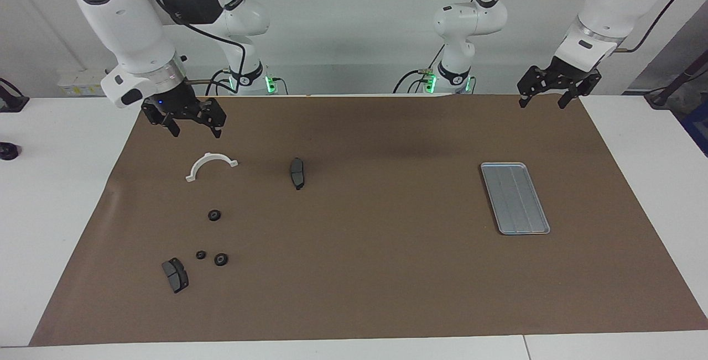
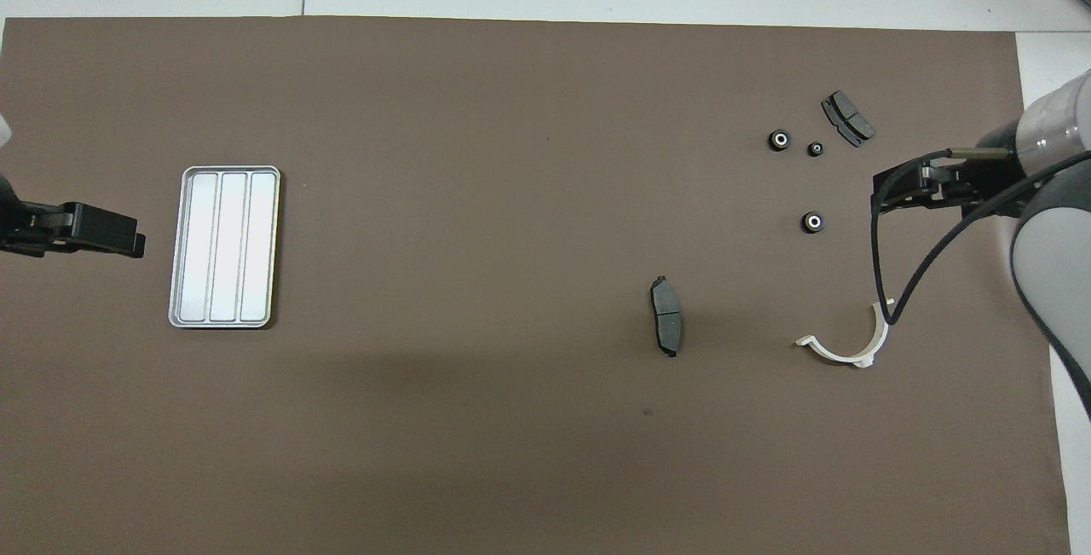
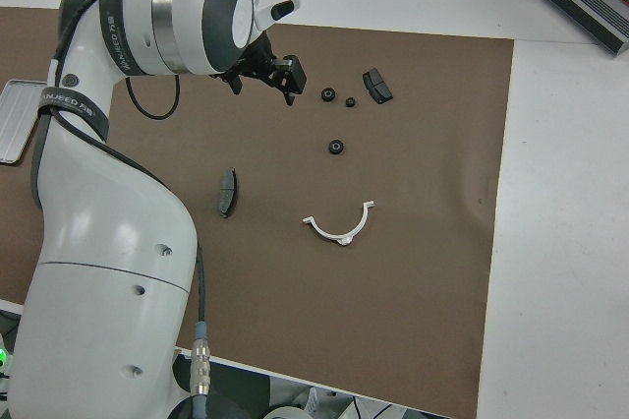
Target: Place bearing gear from tray to pile
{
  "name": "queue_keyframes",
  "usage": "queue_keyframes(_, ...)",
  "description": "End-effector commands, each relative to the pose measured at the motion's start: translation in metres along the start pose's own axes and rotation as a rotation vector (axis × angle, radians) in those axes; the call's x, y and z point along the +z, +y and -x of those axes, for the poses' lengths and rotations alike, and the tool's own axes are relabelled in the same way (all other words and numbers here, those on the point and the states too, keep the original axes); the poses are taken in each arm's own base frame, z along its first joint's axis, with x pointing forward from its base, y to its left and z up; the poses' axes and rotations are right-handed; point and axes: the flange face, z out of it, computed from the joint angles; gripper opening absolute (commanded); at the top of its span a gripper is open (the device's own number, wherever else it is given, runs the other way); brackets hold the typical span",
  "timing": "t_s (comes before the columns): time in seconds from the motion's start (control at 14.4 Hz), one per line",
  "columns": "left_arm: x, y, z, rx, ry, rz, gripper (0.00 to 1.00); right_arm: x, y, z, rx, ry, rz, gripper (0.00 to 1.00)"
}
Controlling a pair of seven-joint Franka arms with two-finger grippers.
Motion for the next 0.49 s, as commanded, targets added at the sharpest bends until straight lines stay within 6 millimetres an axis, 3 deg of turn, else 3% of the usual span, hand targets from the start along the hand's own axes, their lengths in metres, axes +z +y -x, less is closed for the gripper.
queue_keyframes(0.0, -0.0009, -0.0018, 0.0079, 0.003, -0.005, 0.011, 1.0, -0.0058, 0.0034, 0.0028, -0.025, 0.024, -0.009, 1.0)
queue_keyframes(0.42, -0.0008, -0.0018, 0.0081, 0.005, -0.007, 0.011, 1.0, -0.0036, 0.001, 0.006, -0.037, 0.026, 0.007, 1.0)
